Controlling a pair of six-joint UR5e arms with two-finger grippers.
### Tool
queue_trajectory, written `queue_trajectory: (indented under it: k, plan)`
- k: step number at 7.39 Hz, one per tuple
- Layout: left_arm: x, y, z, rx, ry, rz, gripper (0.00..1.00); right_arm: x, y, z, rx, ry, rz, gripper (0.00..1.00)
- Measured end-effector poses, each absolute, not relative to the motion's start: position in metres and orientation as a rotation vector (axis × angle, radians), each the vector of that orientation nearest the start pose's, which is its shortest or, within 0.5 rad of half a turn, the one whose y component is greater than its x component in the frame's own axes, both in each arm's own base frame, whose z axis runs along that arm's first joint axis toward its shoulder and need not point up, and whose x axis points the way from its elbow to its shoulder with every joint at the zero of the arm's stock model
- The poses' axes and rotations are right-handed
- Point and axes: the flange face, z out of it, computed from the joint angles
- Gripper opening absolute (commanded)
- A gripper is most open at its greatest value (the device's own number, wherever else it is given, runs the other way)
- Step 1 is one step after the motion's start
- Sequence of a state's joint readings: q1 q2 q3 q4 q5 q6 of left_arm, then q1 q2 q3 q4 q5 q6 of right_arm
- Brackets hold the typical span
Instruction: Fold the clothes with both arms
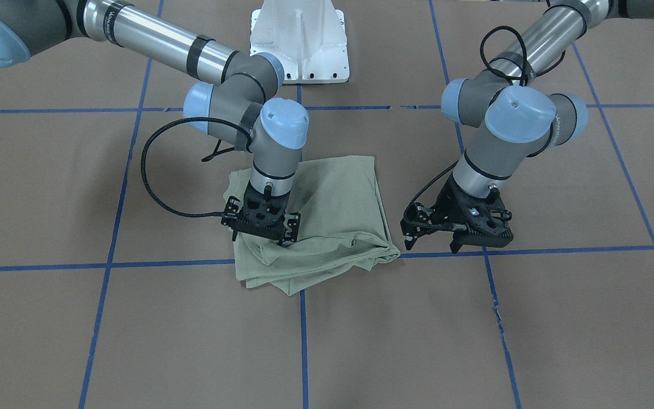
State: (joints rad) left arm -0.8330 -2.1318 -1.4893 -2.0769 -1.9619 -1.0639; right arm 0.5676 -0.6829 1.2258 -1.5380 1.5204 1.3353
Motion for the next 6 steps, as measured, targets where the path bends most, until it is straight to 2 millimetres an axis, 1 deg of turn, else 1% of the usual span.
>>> queue_trajectory:
  k: [1, 2, 3, 4, 5, 6]
  plan:
    - [0.404, -0.586, 0.309, 0.323, 0.986, -0.104, 1.0, -0.585, -0.583, 0.28, 0.282, -0.457, 0.355, 1.0]
    - [0.404, -0.585, 0.308, 0.324, 0.988, -0.104, 1.0, -0.564, -0.612, 0.297, 0.294, -0.405, 0.367, 1.0]
    - [0.404, -0.585, 0.308, 0.324, 0.989, -0.104, 1.0, -0.545, -0.634, 0.302, 0.304, -0.383, 0.371, 1.0]
    - [0.408, -0.583, 0.306, 0.321, 0.991, -0.1, 1.0, -0.533, -0.648, 0.296, 0.299, -0.395, 0.364, 1.0]
    - [0.421, -0.574, 0.305, 0.306, 0.993, -0.089, 1.0, -0.523, -0.658, 0.285, 0.28, -0.443, 0.344, 1.0]
    - [0.444, -0.558, 0.302, 0.276, 1.0, -0.082, 1.0, -0.515, -0.664, 0.275, 0.27, -0.499, 0.311, 1.0]
